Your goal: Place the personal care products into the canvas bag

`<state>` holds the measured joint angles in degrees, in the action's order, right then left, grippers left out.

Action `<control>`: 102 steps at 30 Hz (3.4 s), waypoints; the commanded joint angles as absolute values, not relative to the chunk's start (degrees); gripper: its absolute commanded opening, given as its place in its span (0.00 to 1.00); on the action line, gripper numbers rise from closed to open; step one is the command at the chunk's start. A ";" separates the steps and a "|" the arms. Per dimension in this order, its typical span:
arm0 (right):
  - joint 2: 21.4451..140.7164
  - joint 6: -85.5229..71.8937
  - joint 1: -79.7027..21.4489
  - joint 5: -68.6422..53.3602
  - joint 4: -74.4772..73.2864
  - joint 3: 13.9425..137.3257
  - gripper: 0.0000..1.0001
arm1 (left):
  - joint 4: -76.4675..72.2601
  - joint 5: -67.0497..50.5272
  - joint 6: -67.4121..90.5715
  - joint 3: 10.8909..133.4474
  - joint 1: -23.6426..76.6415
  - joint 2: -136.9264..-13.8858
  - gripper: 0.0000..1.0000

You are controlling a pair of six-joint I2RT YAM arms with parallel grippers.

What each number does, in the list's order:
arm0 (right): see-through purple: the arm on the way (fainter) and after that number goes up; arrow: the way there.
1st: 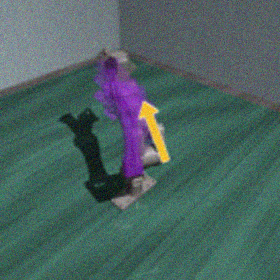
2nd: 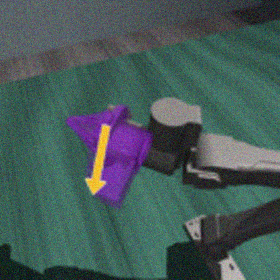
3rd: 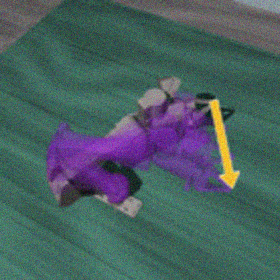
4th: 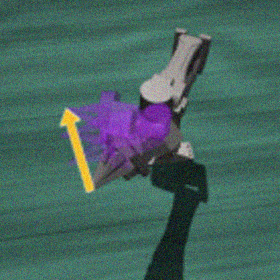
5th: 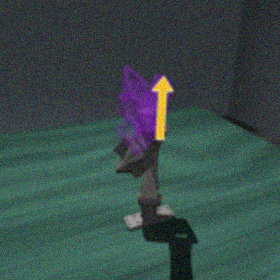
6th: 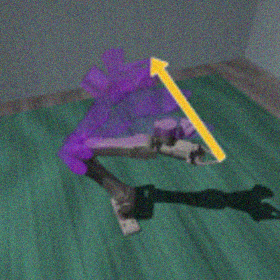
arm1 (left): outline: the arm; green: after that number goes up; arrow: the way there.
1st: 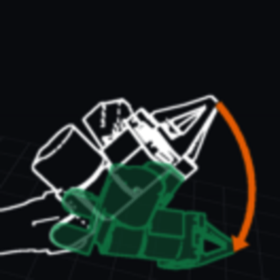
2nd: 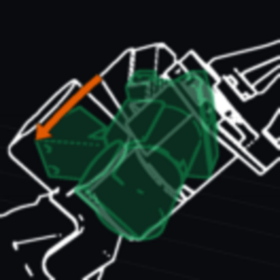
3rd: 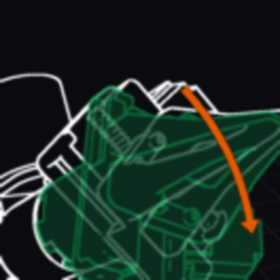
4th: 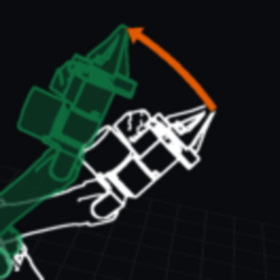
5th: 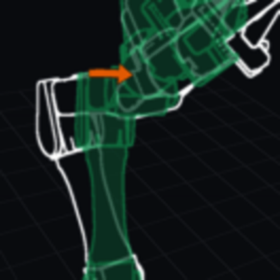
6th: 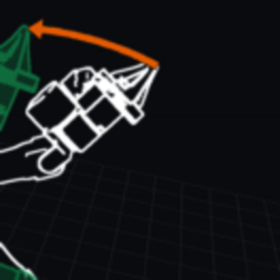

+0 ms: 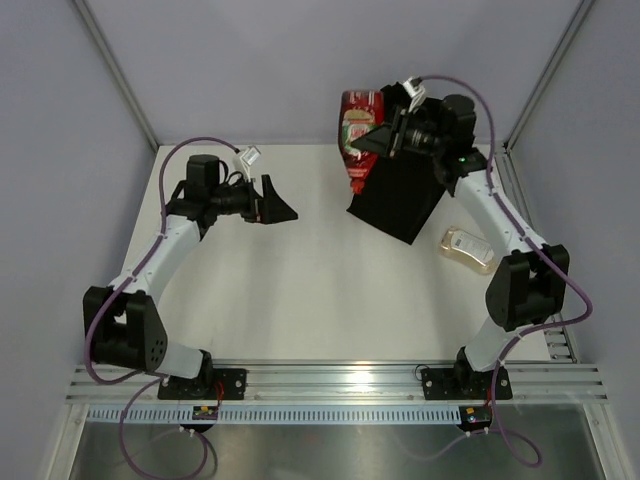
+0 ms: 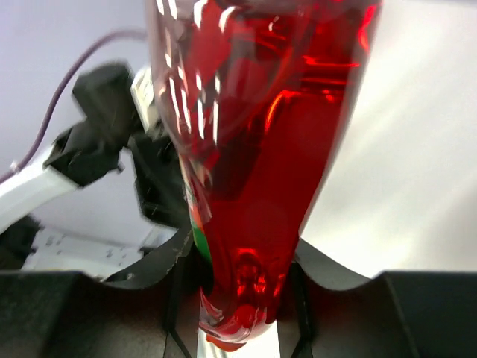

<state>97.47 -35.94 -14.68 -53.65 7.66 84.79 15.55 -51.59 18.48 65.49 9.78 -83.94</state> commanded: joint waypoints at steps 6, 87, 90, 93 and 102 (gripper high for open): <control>98.17 -14.09 -5.55 -40.71 -13.61 116.06 0.00 | 23.90 -46.50 7.12 59.86 9.49 -69.98 0.99; 115.75 65.13 3.25 5.53 -59.15 83.32 0.99 | 23.20 -42.89 5.98 42.89 9.49 -49.04 0.99; 116.46 65.74 2.73 4.31 -61.08 83.06 0.99 | 23.73 -42.72 5.89 43.15 9.49 -49.13 0.99; 116.80 66.00 1.94 6.66 -58.81 80.87 0.99 | 23.12 -42.89 6.06 42.89 9.49 -49.22 0.99; 117.25 65.30 0.26 7.91 -60.19 81.30 0.52 | 23.82 -43.15 6.59 43.42 9.49 -48.87 0.99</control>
<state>117.19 64.58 1.83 7.84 -57.80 80.68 25.63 -43.09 6.28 43.31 9.74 -49.65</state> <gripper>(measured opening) 0.876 0.987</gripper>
